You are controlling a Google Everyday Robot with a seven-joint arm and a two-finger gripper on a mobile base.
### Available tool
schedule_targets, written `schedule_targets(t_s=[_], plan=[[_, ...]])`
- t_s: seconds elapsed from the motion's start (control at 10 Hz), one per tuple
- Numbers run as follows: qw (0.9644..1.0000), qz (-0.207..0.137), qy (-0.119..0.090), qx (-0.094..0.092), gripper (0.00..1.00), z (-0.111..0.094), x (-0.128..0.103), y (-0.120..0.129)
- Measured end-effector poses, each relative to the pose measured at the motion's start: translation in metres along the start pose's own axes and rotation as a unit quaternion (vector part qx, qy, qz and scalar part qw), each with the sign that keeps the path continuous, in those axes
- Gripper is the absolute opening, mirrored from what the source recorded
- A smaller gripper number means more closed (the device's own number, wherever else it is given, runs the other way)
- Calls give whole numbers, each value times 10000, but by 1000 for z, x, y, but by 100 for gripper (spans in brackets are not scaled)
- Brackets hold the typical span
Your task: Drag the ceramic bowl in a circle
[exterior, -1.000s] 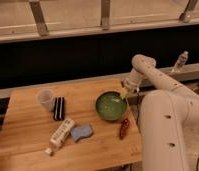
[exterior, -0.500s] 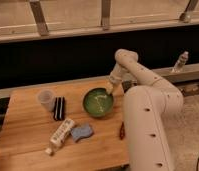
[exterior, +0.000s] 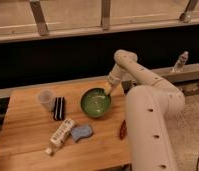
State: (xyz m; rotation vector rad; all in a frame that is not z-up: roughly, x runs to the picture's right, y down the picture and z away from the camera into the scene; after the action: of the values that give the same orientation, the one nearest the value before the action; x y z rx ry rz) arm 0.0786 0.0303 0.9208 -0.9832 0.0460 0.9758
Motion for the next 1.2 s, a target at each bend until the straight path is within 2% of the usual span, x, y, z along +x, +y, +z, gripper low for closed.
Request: schedule_targets(t_s=[0.2,0.4,0.5,0.9,1.2], plan=[[10000,9,-97,-7,53,-11,20,-8],[9999,-25,-123,-13,73,-15,22,-8],[9999,-54,-125,-22,79,-15,17,-6],[9998,-122,-137,-44,80,-14,7,-2],[9992,9,-408,-9,80,-32,12,-13]])
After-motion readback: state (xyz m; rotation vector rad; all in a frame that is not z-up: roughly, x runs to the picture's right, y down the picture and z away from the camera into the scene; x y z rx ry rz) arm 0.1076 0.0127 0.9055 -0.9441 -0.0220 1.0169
